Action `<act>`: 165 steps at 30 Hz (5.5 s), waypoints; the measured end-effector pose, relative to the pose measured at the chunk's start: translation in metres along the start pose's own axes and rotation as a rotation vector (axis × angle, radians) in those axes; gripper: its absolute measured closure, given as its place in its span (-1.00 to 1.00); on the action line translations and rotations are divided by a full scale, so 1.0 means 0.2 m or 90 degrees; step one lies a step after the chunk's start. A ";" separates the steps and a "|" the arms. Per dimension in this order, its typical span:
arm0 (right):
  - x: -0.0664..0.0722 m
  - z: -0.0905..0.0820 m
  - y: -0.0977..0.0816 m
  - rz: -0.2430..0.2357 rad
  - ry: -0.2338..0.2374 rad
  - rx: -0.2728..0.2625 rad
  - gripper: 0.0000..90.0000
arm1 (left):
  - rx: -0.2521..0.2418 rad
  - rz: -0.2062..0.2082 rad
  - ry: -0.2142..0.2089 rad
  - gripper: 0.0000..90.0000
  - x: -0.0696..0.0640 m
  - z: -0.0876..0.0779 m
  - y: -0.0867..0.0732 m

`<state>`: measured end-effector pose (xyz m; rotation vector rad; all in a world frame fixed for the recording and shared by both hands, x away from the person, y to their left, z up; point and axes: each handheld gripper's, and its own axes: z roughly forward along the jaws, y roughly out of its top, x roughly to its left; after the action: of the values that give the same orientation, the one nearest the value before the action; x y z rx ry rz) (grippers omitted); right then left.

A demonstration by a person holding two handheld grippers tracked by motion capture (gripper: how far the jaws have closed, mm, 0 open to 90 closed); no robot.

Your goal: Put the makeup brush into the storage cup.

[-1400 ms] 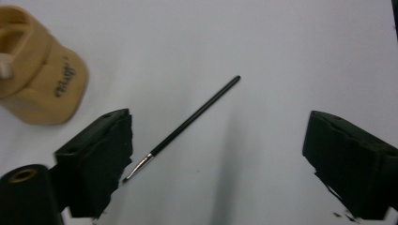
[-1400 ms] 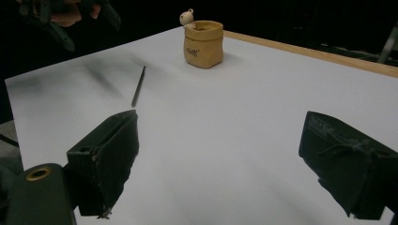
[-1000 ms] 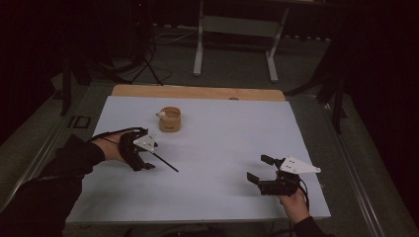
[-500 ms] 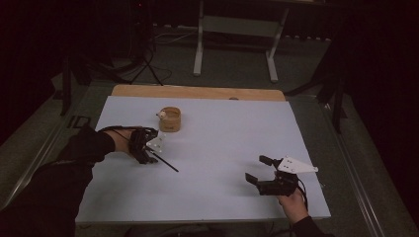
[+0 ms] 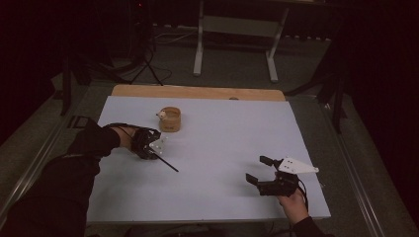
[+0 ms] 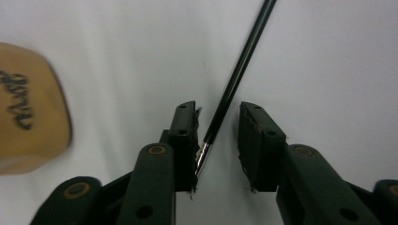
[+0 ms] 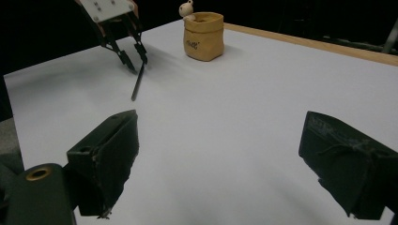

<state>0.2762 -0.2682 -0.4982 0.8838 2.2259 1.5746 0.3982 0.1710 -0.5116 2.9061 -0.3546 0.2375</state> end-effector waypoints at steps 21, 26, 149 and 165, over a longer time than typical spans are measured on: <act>0.01 -0.01 0.01 -0.007 0.001 -0.006 -0.73 | 0.008 -0.025 -0.036 0.90 0.02 -0.05 0.09; 0.01 -0.01 0.01 -0.008 0.002 -0.010 -0.73 | 0.017 -0.033 -0.011 0.90 0.03 -0.11 0.14; 0.12 0.24 0.24 -0.033 -0.079 0.255 0.91 | -0.547 -0.402 0.167 -0.97 -0.10 -0.56 0.48; 0.03 0.20 0.18 0.202 0.052 0.130 0.91 | -0.651 -0.577 0.083 -0.97 -0.14 -0.33 0.47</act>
<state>0.3055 -0.2256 -0.4789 1.3081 2.4318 1.5520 0.3395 0.1030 -0.4362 1.7695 0.6698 0.0521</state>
